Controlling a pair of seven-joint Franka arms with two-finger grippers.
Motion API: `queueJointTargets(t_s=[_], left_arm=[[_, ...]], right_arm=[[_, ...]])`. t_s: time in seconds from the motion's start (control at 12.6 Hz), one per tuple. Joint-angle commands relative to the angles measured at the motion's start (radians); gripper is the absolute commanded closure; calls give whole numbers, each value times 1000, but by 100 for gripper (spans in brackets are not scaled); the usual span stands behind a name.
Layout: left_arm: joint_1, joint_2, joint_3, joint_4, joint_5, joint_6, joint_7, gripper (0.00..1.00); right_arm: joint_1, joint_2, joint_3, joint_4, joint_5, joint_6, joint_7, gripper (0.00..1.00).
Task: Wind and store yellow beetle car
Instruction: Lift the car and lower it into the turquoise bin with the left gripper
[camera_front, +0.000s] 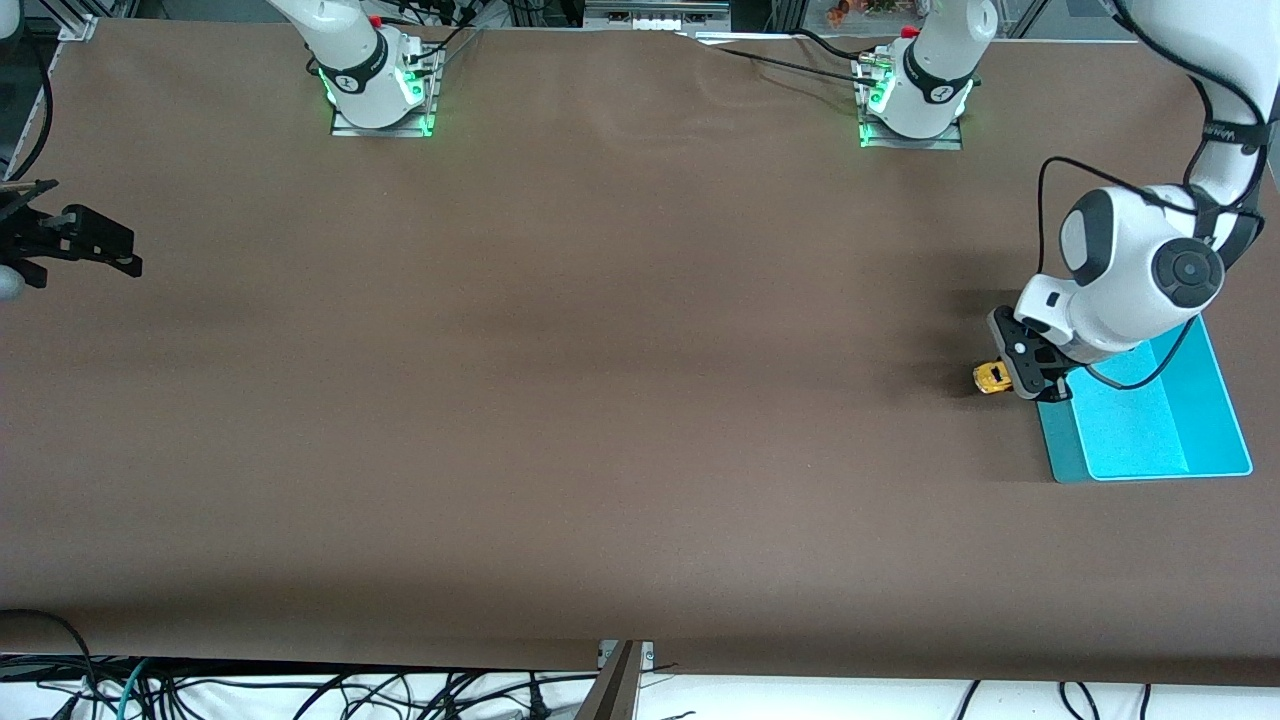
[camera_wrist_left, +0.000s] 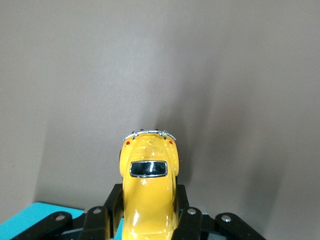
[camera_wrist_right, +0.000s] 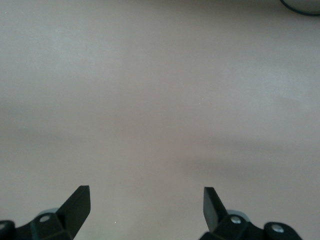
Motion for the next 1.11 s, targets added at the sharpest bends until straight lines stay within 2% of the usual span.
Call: queueJointTargets(t_s=[0.0,0.16,0.4,0.63,0.79,1.03], left_arm=[[7,-67,-21,22,-8,-109,-34,100],[30,-96,-21,45,24,-169,-11,100],[107,-104,-19,53,73,-161,179,100],[194,-97,-19,53,139,-154,268,100],[254,-66,-18,53,165,-147,325,100],[332,43,-16,42,190,-34,350,100]], right_arm=[[0,-9,3,-11,14,9,14,0],[1,-9,3,-11,14,8,14,0],[0,-9,3,-11,14,9,13,0],[0,-9,3,-11,14,9,13,0],[0,-9,1,-11,14,11,13,0],[-2,-9,1,-11,14,11,13,0]])
